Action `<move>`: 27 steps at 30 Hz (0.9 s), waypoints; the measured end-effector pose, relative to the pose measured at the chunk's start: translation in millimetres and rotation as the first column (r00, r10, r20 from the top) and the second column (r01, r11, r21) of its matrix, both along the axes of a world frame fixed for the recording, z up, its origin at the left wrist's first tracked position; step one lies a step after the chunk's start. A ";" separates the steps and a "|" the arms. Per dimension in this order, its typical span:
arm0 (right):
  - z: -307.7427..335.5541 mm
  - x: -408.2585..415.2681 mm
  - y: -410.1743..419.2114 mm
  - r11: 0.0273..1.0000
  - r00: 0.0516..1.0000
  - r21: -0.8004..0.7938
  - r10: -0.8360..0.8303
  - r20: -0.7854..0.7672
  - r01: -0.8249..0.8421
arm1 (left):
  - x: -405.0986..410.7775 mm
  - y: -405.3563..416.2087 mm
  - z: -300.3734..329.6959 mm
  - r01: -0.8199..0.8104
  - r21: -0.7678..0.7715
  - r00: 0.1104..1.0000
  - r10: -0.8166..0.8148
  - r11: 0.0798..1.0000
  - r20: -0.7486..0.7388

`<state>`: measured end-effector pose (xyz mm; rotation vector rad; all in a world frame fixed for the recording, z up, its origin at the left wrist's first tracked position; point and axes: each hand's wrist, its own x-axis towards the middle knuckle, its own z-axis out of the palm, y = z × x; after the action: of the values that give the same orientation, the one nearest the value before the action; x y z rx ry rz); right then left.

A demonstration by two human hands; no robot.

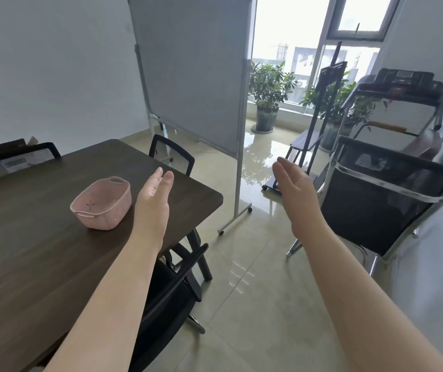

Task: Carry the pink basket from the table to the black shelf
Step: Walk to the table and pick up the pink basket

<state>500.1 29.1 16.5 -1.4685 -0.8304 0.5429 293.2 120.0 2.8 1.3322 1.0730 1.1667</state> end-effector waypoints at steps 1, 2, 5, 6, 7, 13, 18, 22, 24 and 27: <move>-0.6 3.4 7.2 1.000 1.000 0.001 0.006 -0.002 -0.006 | 3.4 6.0 -1.2 -0.004 -0.001 1.000 0.004 1.000 0.002; -1.3 6.9 14.8 1.000 1.000 0.004 0.008 0.000 -0.008 | 7.0 12.8 -2.5 -0.006 -0.001 1.000 0.006 1.000 0.005; -1.0 14.8 39.4 1.000 1.000 -0.004 0.012 0.005 -0.012 | 15.8 36.4 -6.1 -0.018 -0.003 1.000 0.018 1.000 0.012; -0.6 17.3 48.5 1.000 1.000 -0.006 0.013 0.006 -0.013 | 17.7 45.3 -8.1 -0.024 0.000 1.000 0.024 1.000 0.012; -0.3 21.6 61.5 1.000 1.000 -0.002 0.012 0.006 -0.012 | 21.6 57.9 -10.0 -0.031 0.005 0.999 0.031 1.000 0.011; 1.6 32.9 107.8 1.000 0.999 0.014 0.025 0.025 -0.025 | 32.1 101.2 -11.2 -0.078 0.013 0.997 0.077 0.997 0.023; -0.1 41.3 136.7 0.998 0.998 0.003 0.064 0.019 -0.064 | 37.5 120.4 -11.8 -0.103 0.005 0.995 0.103 0.995 0.016; 2.2 52.0 163.2 0.996 0.995 0.009 0.094 0.023 -0.094 | 43.9 135.8 -9.6 -0.142 -0.008 0.990 0.142 0.990 0.008; 1.5 59.4 176.9 0.993 0.993 0.020 0.113 0.028 -0.114 | 49.9 141.3 -9.0 -0.156 -0.012 0.988 0.156 0.988 0.011; -1.1 72.1 197.2 0.986 0.986 0.019 0.163 0.019 -0.164 | 61.8 148.5 -8.8 -0.190 -0.020 0.982 0.190 0.982 0.009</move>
<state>572.2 226.4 15.4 -1.3953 -0.9736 0.6430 355.0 268.5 -6.0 1.2278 1.2212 1.2982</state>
